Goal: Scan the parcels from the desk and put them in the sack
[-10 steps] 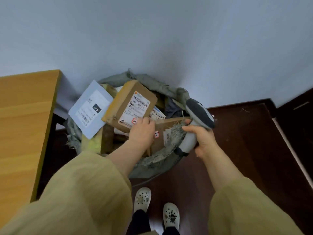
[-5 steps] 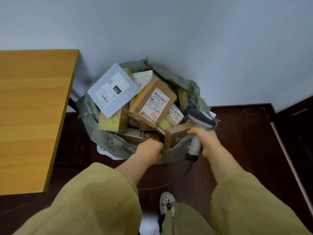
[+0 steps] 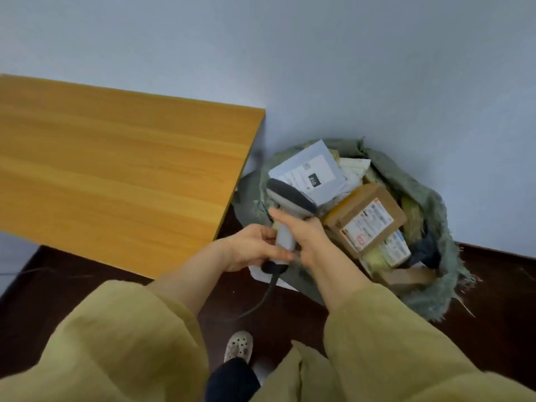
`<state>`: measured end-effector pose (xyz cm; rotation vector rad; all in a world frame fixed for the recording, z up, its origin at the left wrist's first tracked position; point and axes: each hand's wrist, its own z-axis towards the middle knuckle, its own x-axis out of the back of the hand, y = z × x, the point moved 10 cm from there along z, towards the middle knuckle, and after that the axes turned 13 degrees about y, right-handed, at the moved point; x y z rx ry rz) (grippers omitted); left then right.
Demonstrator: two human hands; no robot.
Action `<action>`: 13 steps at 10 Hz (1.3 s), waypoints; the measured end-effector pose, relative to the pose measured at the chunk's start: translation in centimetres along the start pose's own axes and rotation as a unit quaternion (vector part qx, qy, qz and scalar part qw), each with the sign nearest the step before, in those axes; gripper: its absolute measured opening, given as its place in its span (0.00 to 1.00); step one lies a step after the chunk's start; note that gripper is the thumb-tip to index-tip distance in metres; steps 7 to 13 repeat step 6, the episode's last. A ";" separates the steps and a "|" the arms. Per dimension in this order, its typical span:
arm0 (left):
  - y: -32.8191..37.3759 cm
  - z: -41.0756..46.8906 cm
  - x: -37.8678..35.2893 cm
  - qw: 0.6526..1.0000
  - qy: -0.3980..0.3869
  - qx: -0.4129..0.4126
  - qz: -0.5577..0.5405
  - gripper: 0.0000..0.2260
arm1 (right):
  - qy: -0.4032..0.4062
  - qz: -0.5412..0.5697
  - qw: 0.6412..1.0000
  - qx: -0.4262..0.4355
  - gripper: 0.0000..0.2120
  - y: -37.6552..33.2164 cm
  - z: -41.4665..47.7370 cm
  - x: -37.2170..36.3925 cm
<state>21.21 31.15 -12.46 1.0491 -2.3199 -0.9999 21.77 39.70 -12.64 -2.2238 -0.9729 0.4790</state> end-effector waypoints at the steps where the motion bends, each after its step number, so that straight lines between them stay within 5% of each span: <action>1: -1.1 -0.9 11.7 0.980 0.181 -0.017 0.084 0.08 | -0.094 -0.097 0.991 -0.004 0.33 1.2 -1.3 -9.9; 2: -3.2 0.0 21.2 0.937 0.290 0.015 0.196 0.04 | -0.114 -0.146 0.983 -0.010 0.37 2.6 -0.9 -16.6; 4: -3.8 3.6 29.4 0.870 0.306 0.040 0.386 0.10 | -0.081 -0.192 0.977 0.042 0.27 2.2 0.1 -23.7; 5: -3.7 4.0 30.4 0.876 0.300 0.040 0.375 0.25 | -0.073 -0.203 0.967 0.135 0.17 -1.8 -2.8 -24.1; 6: -2.8 2.2 32.2 0.870 0.372 0.006 0.324 0.36 | -0.091 -0.092 0.955 0.268 0.08 -8.7 -9.2 -22.2; 13: -2.8 2.2 32.2 0.870 0.372 0.006 0.324 0.36 | -0.091 -0.092 0.955 0.268 0.08 -8.7 -9.2 -22.2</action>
